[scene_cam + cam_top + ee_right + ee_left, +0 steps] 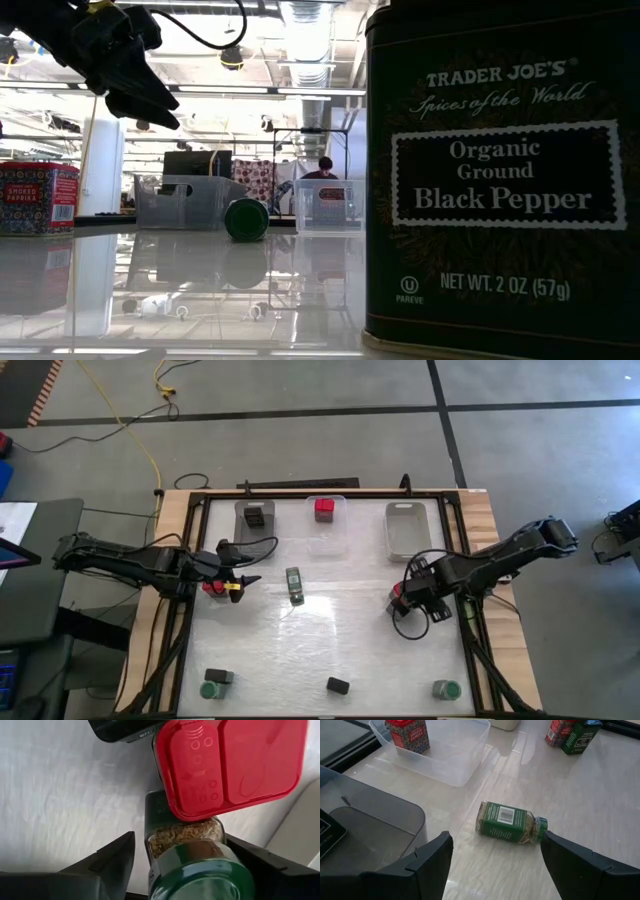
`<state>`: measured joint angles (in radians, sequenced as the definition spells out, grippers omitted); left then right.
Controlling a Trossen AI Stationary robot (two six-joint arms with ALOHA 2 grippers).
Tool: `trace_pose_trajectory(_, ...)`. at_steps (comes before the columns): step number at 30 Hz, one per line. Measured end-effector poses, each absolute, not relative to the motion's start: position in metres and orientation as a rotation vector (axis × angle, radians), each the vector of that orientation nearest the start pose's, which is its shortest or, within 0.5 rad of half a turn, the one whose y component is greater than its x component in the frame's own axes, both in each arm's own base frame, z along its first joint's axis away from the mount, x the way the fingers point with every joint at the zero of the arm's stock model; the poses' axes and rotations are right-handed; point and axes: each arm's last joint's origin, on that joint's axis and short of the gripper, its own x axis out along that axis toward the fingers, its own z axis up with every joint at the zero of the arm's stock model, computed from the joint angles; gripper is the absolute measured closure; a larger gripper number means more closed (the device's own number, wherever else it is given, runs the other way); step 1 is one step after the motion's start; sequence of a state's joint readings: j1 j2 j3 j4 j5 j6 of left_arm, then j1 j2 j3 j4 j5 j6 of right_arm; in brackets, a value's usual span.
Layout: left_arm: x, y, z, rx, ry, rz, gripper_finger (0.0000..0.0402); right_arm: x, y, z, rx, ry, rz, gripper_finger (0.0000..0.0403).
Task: Sort spices by type
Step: Put the green seasoning bottle into the gray bin
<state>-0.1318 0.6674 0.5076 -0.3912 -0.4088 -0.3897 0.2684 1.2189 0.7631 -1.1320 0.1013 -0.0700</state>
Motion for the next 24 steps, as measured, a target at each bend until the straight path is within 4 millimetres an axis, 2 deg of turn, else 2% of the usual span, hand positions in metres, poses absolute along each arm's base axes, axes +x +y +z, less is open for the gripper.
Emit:
trace_pose_trajectory(11,0.145,-0.008,0.238,-0.226,0.473,0.368,0.0111,0.169,0.043,0.201,-0.349,1.562,0.187,0.0181)
trace_pose_trajectory(20,0.145,-0.008,0.238,-0.228,0.471,0.368,0.0111,0.168,0.043,0.202,-0.347,1.568,0.184,0.0181)
trace_pose_trajectory(24,0.145,-0.008,0.238,-0.228,0.471,0.368,0.0111,0.165,0.042,0.213,-0.318,1.632,0.140,0.0181)
